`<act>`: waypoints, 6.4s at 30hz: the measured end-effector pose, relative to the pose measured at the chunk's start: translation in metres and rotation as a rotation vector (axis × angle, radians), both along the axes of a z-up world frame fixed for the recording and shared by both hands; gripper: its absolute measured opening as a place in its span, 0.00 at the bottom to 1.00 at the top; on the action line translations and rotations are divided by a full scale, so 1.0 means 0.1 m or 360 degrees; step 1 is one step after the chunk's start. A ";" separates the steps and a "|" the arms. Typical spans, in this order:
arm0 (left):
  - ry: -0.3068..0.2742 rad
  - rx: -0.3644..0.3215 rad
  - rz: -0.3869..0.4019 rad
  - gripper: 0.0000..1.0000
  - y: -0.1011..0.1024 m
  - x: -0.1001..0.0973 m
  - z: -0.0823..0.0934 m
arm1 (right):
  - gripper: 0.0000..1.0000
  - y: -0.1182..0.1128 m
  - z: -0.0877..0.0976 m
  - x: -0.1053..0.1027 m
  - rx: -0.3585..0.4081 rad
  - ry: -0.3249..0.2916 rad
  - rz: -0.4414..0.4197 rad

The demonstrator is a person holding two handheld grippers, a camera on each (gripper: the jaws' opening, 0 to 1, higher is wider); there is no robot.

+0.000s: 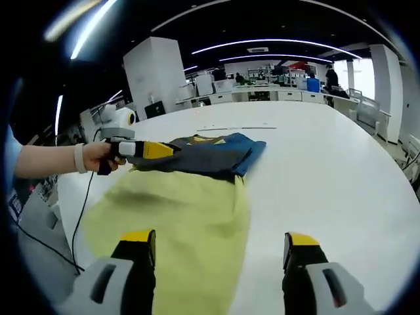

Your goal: Fold the garment on the visible template until the final outline fits inside the template.

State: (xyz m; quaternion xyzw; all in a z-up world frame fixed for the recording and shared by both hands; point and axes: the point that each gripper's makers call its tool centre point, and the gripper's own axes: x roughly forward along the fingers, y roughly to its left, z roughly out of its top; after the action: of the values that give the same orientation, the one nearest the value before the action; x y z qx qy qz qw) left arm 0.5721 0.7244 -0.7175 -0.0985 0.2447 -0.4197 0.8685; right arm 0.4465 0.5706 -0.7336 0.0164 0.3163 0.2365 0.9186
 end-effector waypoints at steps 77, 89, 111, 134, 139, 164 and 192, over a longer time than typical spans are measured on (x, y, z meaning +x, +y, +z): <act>0.0237 0.0182 0.0096 0.62 1.64 -2.32 -0.05 | 0.76 -0.09 0.19 -0.60 -0.0051 -0.0040 0.0160; 0.0386 0.0158 0.0166 0.48 1.68 -2.44 -0.23 | 0.57 -0.22 -0.05 -0.85 -0.0030 0.0119 0.0134; 0.0579 0.0144 0.0228 0.23 1.68 -2.54 -0.40 | 0.27 -0.32 -0.31 -1.11 0.0002 0.0296 0.0112; 0.0688 0.0064 0.0297 0.01 1.72 -2.56 -0.45 | 0.00 -0.25 -0.20 -1.00 0.0254 0.0407 -0.0073; 0.0679 -0.0069 0.0318 0.00 1.74 -2.55 -0.23 | 0.00 -0.23 0.01 -1.01 0.0325 0.0384 -0.0073; 0.0773 -0.0117 0.0188 0.00 1.67 -3.16 0.10 | 0.00 -0.26 0.37 -1.58 0.0550 0.0556 -0.0071; 0.0505 -0.0437 0.0349 0.00 1.76 -1.46 0.71 | 0.00 -0.06 0.93 -0.25 0.0982 0.0358 -0.0192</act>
State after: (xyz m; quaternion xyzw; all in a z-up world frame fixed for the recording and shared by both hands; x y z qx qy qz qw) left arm 0.4259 0.9002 -0.6467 -0.3063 0.3066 -0.3315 0.8381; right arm 0.4216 0.5641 -0.6403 0.3384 0.3277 0.2630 0.8420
